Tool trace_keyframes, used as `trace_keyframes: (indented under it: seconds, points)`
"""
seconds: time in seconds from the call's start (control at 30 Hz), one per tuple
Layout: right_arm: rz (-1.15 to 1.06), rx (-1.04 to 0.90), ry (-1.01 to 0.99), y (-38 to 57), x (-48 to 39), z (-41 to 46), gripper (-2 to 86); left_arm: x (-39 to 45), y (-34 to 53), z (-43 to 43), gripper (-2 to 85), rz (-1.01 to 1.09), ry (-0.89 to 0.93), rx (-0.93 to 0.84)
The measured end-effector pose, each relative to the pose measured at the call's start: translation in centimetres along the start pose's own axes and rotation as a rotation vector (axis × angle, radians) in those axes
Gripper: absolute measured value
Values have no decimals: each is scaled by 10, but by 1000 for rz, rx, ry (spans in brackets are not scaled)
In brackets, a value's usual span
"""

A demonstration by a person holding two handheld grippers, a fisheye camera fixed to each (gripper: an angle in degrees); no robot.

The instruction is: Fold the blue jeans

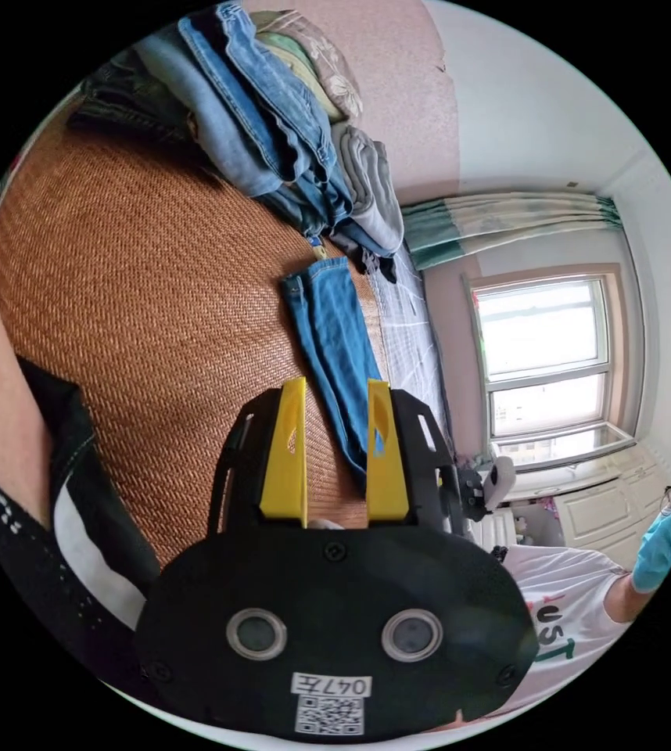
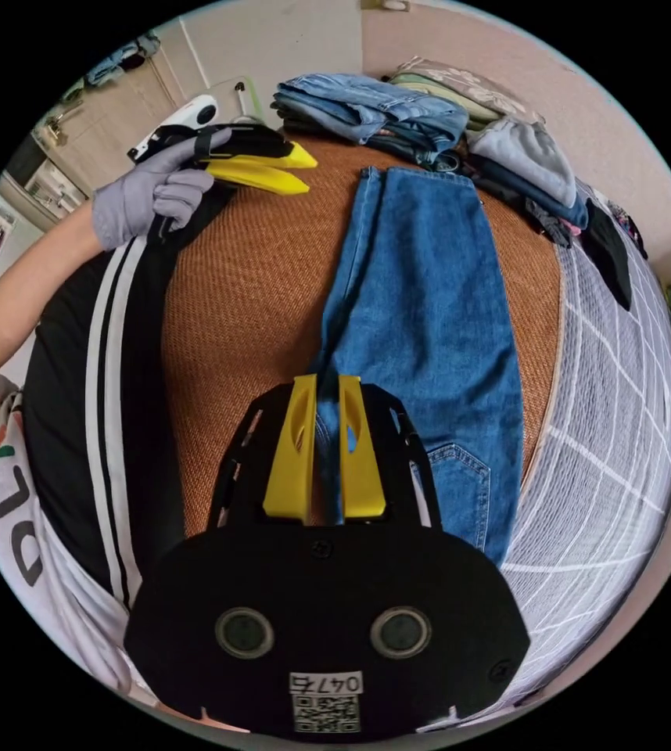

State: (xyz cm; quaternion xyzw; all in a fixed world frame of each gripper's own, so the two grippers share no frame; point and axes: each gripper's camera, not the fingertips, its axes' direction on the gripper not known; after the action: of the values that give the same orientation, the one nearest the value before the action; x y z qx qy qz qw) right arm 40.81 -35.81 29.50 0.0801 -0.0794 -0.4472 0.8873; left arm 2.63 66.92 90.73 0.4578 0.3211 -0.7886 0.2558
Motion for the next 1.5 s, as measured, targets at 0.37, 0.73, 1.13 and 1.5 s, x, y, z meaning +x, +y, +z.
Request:
trace_keyframes:
  seconds: [0.37, 0.73, 1.13, 1.5]
  points:
    - [36, 14, 90, -12, -50, -29, 3, -11, 33, 9, 114, -17, 68, 14]
    - [-87, 93, 112, 1, -106, -46, -1, -3, 26, 44, 124, -60, -3, -1]
    - [4, 82, -18, -5, -91, -44, 0, 19, 7, 60, 108, -90, -199, 32]
    - [26, 88, -53, -5, -80, -41, 0, 20, -5, 57, 95, -166, -137, 32]
